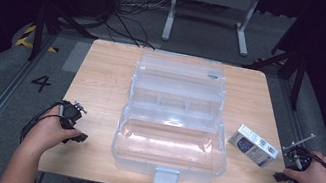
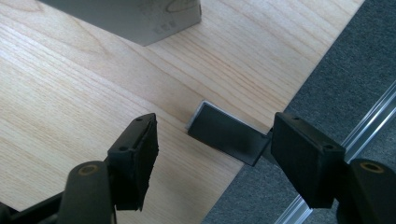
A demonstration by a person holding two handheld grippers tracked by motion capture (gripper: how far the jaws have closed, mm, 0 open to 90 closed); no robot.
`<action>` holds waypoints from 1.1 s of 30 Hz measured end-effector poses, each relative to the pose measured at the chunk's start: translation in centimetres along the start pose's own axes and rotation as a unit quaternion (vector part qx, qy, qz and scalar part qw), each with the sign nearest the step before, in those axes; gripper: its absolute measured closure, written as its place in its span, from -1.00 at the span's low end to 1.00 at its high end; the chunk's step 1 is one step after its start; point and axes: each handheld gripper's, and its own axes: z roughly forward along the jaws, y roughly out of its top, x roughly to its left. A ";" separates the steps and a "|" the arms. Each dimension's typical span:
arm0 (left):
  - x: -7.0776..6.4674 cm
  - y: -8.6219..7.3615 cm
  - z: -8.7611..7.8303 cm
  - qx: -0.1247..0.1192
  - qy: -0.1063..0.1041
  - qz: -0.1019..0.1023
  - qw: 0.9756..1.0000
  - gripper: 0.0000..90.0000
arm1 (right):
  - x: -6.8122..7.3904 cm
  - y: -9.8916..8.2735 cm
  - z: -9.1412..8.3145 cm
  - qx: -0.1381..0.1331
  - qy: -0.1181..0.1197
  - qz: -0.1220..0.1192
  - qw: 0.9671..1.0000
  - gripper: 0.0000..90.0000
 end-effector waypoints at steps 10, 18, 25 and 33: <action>0.0 0.1 -0.6 -0.043 0.018 0.026 0.999 -0.45 | -0.1 -0.3 -0.2 -0.007 -0.010 0.005 1.000 -0.38; 0.0 0.4 -0.9 -0.033 0.005 0.001 0.999 -0.25 | -0.1 -0.6 -0.5 -0.023 -0.016 0.004 1.000 -0.38; 0.2 0.5 -0.6 -0.020 0.010 0.006 1.000 -0.25 | -0.2 -1.2 -0.4 -0.016 -0.010 0.005 1.000 -0.33; 0.3 0.8 -0.6 -0.020 0.009 0.013 1.000 -0.27 | -0.4 -1.8 -0.5 -0.025 -0.009 0.003 1.000 -0.32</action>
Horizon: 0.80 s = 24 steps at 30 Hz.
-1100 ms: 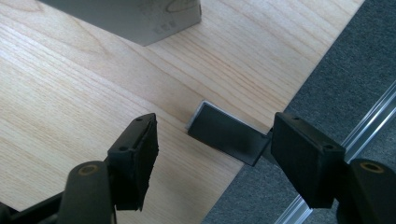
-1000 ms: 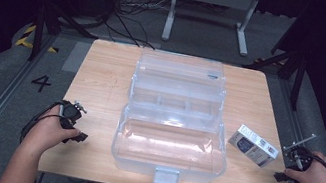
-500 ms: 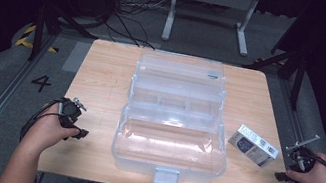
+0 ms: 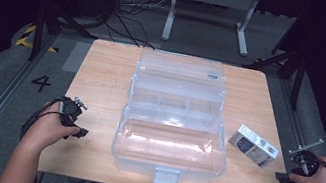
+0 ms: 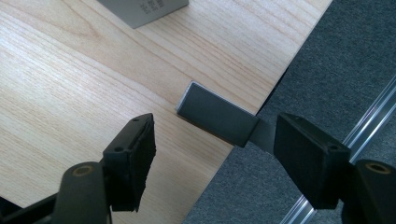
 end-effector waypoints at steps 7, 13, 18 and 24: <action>-0.1 0.3 0.3 -0.002 -0.005 0.008 1.000 -0.27 | 0.5 0.0 -1.3 -0.044 -0.007 -0.013 0.999 -0.30; -0.2 0.4 0.3 -0.003 -0.007 0.010 1.000 -0.28 | 0.7 -0.6 -3.6 -0.087 -0.018 -0.019 0.996 -0.35; -0.2 0.4 0.3 -0.003 -0.006 0.007 1.000 -0.28 | 1.0 -0.4 -4.9 -0.144 -0.026 -0.034 0.989 -0.40; -0.3 0.2 0.3 -0.006 -0.006 0.010 1.000 -0.28 | 2.2 0.7 -6.0 -0.207 -0.011 -0.070 0.976 -0.47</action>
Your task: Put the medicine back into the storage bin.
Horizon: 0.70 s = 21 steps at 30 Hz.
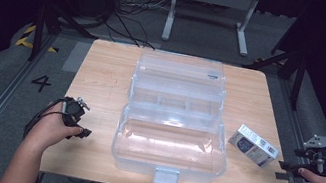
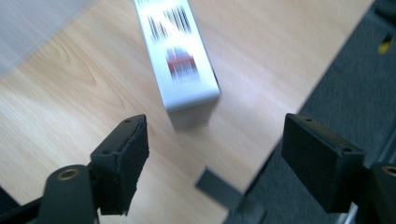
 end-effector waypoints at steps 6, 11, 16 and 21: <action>-0.1 -0.5 -0.1 -0.005 0.002 -0.011 1.000 -0.28 | 0.4 1.7 0.5 -0.043 0.008 -0.026 0.999 -0.49; -0.3 -1.0 -0.1 -0.003 0.003 -0.012 1.000 -0.28 | 0.6 2.9 1.8 -0.037 0.020 -0.042 0.998 -0.50; -0.3 -1.6 -0.3 -0.004 0.008 -0.014 1.000 -0.28 | 0.7 3.8 2.6 -0.033 0.026 -0.049 0.998 -0.50; -0.4 -2.3 -0.3 -0.004 0.005 -0.021 1.000 -0.29 | 0.6 4.6 3.5 -0.030 0.033 -0.056 0.997 -0.52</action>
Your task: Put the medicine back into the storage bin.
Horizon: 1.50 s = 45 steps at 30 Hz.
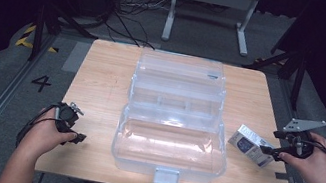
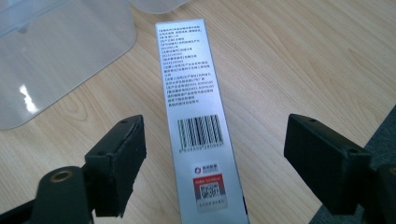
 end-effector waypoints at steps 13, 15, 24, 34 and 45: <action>0.2 -1.1 -0.3 -0.001 0.003 -0.016 1.000 -0.29 | -0.1 2.5 3.4 0.042 0.023 -0.028 0.998 -0.51; 0.2 -1.2 -0.4 -0.001 0.004 -0.015 1.000 -0.29 | -0.1 2.9 3.8 0.057 0.027 -0.035 0.997 -0.50; 0.4 -1.4 -0.6 -0.006 0.005 -0.018 1.000 -0.29 | -0.1 4.1 5.5 0.120 0.030 -0.058 0.991 -0.48; 0.5 -1.4 -0.7 -0.009 0.003 -0.021 1.000 -0.29 | 0.3 4.2 7.3 0.176 0.038 -0.069 0.981 -0.38; 0.6 -1.4 -0.5 -0.007 0.001 -0.019 1.000 -0.29 | 0.4 3.3 8.8 0.223 0.049 -0.050 0.972 -0.22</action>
